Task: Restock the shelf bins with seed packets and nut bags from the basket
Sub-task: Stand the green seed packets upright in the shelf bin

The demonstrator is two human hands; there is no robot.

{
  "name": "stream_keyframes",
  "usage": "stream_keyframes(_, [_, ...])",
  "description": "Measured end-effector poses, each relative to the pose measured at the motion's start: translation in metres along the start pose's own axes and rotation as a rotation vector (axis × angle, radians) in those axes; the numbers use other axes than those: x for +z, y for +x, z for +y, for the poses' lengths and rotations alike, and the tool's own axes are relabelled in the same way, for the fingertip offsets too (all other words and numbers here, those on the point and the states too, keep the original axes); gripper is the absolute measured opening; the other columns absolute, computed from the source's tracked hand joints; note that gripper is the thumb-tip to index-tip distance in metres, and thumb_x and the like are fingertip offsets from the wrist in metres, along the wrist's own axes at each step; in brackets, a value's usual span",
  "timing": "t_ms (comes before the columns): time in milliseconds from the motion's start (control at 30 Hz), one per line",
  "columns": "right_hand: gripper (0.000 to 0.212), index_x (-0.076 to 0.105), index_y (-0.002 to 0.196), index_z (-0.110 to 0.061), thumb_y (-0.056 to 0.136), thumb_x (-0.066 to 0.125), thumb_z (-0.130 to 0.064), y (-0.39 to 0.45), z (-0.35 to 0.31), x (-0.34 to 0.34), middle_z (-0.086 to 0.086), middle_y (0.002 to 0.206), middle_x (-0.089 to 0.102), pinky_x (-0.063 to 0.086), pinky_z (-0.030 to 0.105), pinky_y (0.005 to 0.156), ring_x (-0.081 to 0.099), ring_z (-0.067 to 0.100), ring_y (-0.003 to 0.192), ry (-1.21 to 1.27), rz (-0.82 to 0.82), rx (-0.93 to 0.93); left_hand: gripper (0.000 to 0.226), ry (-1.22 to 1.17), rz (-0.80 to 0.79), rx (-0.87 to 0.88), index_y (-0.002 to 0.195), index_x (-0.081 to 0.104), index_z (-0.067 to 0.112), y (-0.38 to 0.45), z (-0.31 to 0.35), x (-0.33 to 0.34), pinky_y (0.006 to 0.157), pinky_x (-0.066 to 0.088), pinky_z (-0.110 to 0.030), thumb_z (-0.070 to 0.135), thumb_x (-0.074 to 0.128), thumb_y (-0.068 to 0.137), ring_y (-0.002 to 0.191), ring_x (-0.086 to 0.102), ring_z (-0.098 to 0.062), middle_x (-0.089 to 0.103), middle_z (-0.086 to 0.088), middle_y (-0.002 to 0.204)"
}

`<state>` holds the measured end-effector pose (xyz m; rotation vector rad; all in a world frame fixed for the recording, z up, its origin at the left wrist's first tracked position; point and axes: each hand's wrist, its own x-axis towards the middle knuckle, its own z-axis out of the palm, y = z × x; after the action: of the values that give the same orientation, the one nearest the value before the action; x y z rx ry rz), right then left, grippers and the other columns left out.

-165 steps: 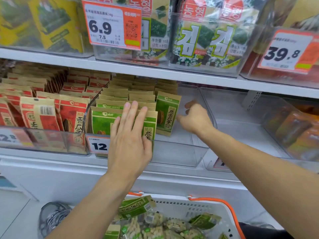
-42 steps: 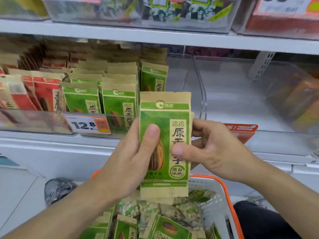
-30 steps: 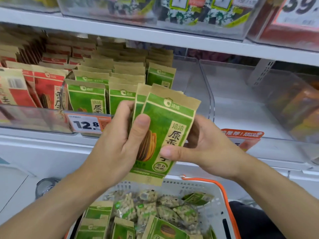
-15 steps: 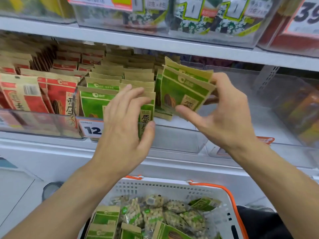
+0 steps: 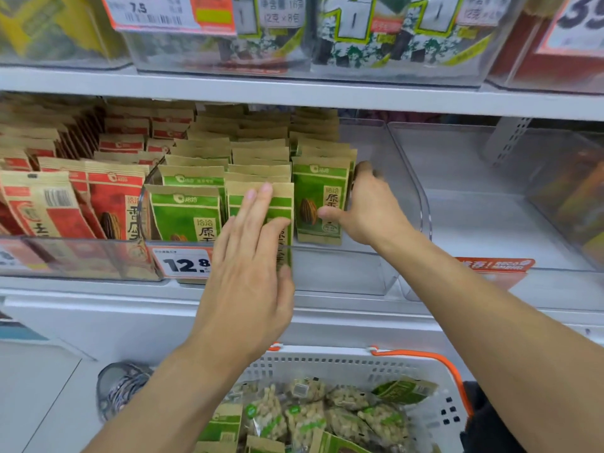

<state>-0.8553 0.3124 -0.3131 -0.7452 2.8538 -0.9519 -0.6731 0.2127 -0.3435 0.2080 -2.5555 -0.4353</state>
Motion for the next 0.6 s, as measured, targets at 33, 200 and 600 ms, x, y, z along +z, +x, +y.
stream_keyframes(33, [0.067,0.041,0.123,-0.011,0.079,0.083,-0.037,0.0018,-0.0001,0.0009,0.015,0.128,0.054,0.046,0.036,0.081,0.060,0.035,0.113,0.009,-0.008,0.024,0.051,-0.001,0.001,-0.002,0.132,0.048,0.010,0.0006,-0.0004,0.0008,0.121,0.017,-0.043,0.004,0.061,0.084,0.153,0.004,-0.018,0.012,-0.006,0.164])
stream_keyframes(200, [0.051,0.047,0.111,-0.018,0.078,0.084,-0.028,0.0030,0.0006,0.0068,0.006,0.110,0.066,0.061,0.047,0.075,0.071,0.029,0.087,0.194,-0.031,0.037,0.046,-0.002,0.003,0.001,0.131,0.048,0.010,0.0034,-0.0005,0.0031,0.120,0.018,-0.046,0.009,0.054,0.085,0.153,0.004,-0.018,0.013,-0.007,0.164])
stream_keyframes(600, [0.023,0.057,0.082,-0.019,0.083,0.080,-0.023,-0.0007,0.0077,0.0016,0.002,0.080,0.070,0.060,0.043,0.078,0.072,0.024,0.080,0.254,0.027,0.054,0.045,0.029,0.013,0.012,0.129,0.049,0.009,0.0018,0.0004,0.0045,0.119,0.022,-0.050,0.015,0.051,0.084,0.153,0.005,-0.021,0.013,-0.009,0.164])
